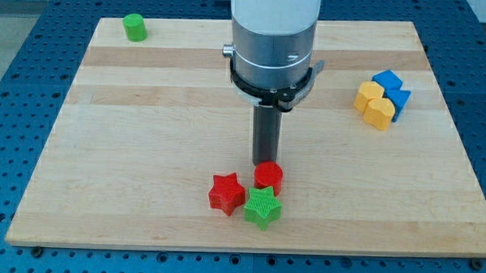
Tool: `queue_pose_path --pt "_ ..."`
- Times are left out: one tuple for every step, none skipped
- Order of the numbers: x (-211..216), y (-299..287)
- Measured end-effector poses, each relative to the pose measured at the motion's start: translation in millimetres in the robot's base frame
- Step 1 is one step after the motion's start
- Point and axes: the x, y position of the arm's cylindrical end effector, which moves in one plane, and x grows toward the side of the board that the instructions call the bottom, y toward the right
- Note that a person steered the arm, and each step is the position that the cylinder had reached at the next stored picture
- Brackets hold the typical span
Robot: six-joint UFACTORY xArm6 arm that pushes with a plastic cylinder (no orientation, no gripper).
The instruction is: Push the green circle into red blocks
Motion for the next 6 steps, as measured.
queue_pose_path --pt "-46 0" --pt "-120 -1" --pt "-196 -16" --pt "-275 -81" --pt "-314 -130" --pt "-315 -134"
